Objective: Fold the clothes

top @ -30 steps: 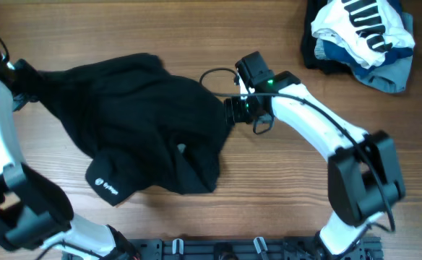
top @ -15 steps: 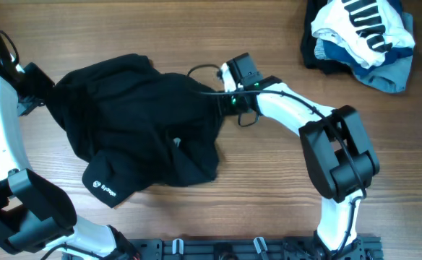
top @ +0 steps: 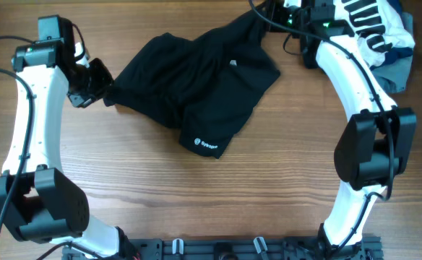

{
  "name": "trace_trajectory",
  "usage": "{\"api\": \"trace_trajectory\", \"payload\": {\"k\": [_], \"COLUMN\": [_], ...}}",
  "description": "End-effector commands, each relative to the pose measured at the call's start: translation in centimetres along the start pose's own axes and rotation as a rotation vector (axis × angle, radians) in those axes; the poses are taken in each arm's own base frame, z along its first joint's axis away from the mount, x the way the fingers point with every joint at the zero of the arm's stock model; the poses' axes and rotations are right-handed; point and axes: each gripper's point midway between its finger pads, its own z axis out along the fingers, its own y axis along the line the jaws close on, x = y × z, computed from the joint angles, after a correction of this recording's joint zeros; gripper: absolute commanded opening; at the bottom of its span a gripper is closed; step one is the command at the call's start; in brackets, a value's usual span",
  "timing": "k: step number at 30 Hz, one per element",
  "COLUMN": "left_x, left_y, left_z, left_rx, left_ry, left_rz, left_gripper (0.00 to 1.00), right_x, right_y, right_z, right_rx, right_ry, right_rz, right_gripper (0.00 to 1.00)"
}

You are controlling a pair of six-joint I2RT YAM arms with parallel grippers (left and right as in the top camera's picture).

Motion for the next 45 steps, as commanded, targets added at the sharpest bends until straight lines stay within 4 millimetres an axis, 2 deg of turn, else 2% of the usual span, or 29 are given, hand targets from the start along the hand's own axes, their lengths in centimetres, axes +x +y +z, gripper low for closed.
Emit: {"api": "trace_trajectory", "payload": {"k": [1,3,5,7,10,15,18,20,22,27,29,32,33,34,35,36,37,39,41,42,44,45], "left_x": [-0.3,-0.4,-0.5,-0.6,-0.9,-1.0,-1.5,-2.3,-2.4,-2.1,-2.0,-2.0,-1.9,-1.9,-1.7,-1.7,-1.9,-2.4,-3.2,-3.4,-4.0,-4.4], "left_y": [0.5,0.9,1.2,1.7,2.6,2.6,2.5,2.1,2.1,2.2,2.3,2.3,2.3,2.3,2.4,2.4,2.7,3.0,2.8,2.4,1.3,0.6], "left_z": [0.2,0.1,0.1,0.1,-0.1,-0.1,-0.1,-0.1,-0.1,-0.1,-0.1,-0.1,-0.1,-0.1,-0.1,-0.1,-0.3,-1.3,-3.8,-5.2,-9.0,-11.8], "left_rx": [-0.036,-0.056,-0.077,-0.104,-0.158,-0.158,-0.153,-0.139,-0.138,-0.142,-0.145,-0.145,-0.145,-0.147,-0.150,-0.151,-0.169,-0.164,-0.137,-0.120,-0.069,-0.032], "left_ry": [-0.021,-0.030,-0.036,-0.042,-0.062,-0.065,-0.088,-0.123,-0.124,-0.113,-0.108,-0.107,-0.106,-0.103,-0.098,-0.097,-0.109,-0.140,-0.208,-0.246,-0.357,-0.440], "left_rz": [-0.016,-0.011,-0.011,-0.012,-0.012,-0.013,-0.010,-0.007,-0.007,-0.008,-0.009,-0.013,-0.013,-0.013,-0.013,-0.013,-0.014,-0.025,-0.033,-0.030,-0.019,-0.011], "left_gripper": [0.04,0.04,0.04,0.04,0.04,0.04,0.05,0.05,0.04,0.04,0.04,0.04,0.04,0.04,0.04,0.04,0.04,0.04,0.04,0.04,0.04,0.04], "right_x": [1.4,3.7,7.6,11.5,18.0,27.6,30.2,32.1,33.9,34.8,35.1,35.8,36.3,36.8,37.0,36.4,34.4,28.5,19.3,14.3,7.1,3.4], "right_y": [1.1,2.6,4.2,5.9,7.5,9.0,10.1,11.2,10.8,10.4,10.2,9.8,9.6,9.3,9.1,9.0,8.9,9.0,8.1,7.0,5.2,4.2], "right_z": [-2.1,-5.7,-9.2,-11.1,-11.2,-8.8,-7.7,-6.4,-6.0,-4.6,-4.6,-4.4,-4.4,-4.6,-4.9,-5.2,-5.6,-6.8,-10.1,-12.6,-17.0,-19.6], "right_rx": [-0.030,-0.044,-0.028,-0.017,0.045,0.154,0.134,0.126,0.184,0.166,0.164,0.167,0.175,0.186,0.199,0.211,0.208,0.161,0.116,0.121,0.137,0.154], "right_ry": [0.112,0.231,0.403,0.563,0.757,0.883,0.880,0.847,0.826,0.774,0.771,0.796,0.813,0.836,0.850,0.845,0.818,0.728,0.565,0.469,0.316,0.220], "right_rz": [-0.035,0.008,0.053,0.070,0.090,0.092,0.051,-0.032,-0.067,-0.076,-0.078,-0.101,-0.100,-0.097,-0.085,-0.059,-0.031,0.005,0.044,0.068,0.096,0.120], "right_gripper": [0.99,1.00,1.00,0.98,0.87,0.84,0.79,0.73,0.69,0.51,0.39,0.29,0.22,0.04,0.04,0.04,0.04,0.04,0.04,0.05,0.04,0.04]}}
